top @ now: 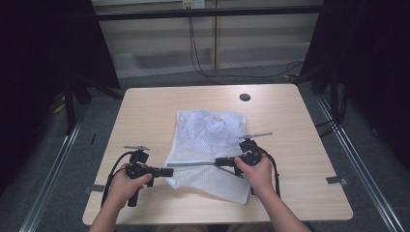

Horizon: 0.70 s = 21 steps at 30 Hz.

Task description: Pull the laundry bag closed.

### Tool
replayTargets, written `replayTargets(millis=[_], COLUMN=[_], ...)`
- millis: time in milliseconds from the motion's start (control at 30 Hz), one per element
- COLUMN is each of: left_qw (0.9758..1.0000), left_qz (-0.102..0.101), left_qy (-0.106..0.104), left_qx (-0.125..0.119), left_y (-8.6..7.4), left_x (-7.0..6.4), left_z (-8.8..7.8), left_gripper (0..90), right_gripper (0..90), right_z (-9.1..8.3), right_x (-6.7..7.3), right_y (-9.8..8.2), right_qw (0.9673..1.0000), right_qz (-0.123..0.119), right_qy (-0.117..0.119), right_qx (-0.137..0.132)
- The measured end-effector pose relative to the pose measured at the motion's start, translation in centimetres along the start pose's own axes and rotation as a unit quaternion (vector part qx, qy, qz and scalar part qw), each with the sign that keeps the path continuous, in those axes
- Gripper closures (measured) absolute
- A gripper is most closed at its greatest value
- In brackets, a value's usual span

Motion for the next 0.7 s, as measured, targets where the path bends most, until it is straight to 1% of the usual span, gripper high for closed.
replayTargets(millis=[133,200,267,333,367,467,667,700], left_qw=[1.0000,1.0000,1.0000,1.0000,1.0000,1.0000,1.0000,1.0000], left_qz=[0.000,0.003,0.003,0.002,0.001,0.001,0.003,0.003], left_qy=[-0.002,0.000,0.005,0.003,0.002,0.002,0.001,0.003], left_qx=[0.000,0.000,-0.001,0.001,0.001,0.003,0.002,0.001], left_y=[-0.02,-0.04,-0.06,-0.08,-0.07,-0.08,-0.07,-0.07], left_x=[-0.07,-0.06,-0.03,0.00,-0.02,-0.02,-0.05,-0.02], left_z=[0.01,0.02,0.00,-0.07,-0.06,0.03,0.02,0.01], left_gripper=[88.2,88.2,88.2,88.2,88.2,88.2,88.1,88.1], right_gripper=[88.0,88.0,88.0,88.1,88.0,88.1,88.1,88.0], right_z=[-0.02,-0.02,-0.02,-0.08,-0.12,-0.19,-0.25,-0.28], right_x=[0.00,-0.02,-0.01,-0.09,-0.13,-0.16,-0.20,-0.20], right_y=[-0.02,-0.05,-0.08,-0.10,-0.13,-0.15,-0.18,-0.18], right_qw=[1.0000,1.0000,1.0000,1.0000,1.0000,1.0000,1.0000,1.0000], right_qz=[0.000,0.000,-0.001,-0.001,0.000,-0.002,0.005,0.005], right_qy=[-0.001,-0.001,-0.002,-0.006,-0.003,-0.004,-0.001,-0.001], right_qx=[0.000,0.001,0.002,0.003,0.002,0.002,0.004,0.003])
Point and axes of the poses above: each handheld gripper's, and its own axes: z roughly forward along the jaws, y roughly out of its top, x roughly to its left, the point moved 4 cm from there along z, roughly forward along the jaws, and after that the axes turned 7 degrees about -z, right-handed, at the moved point
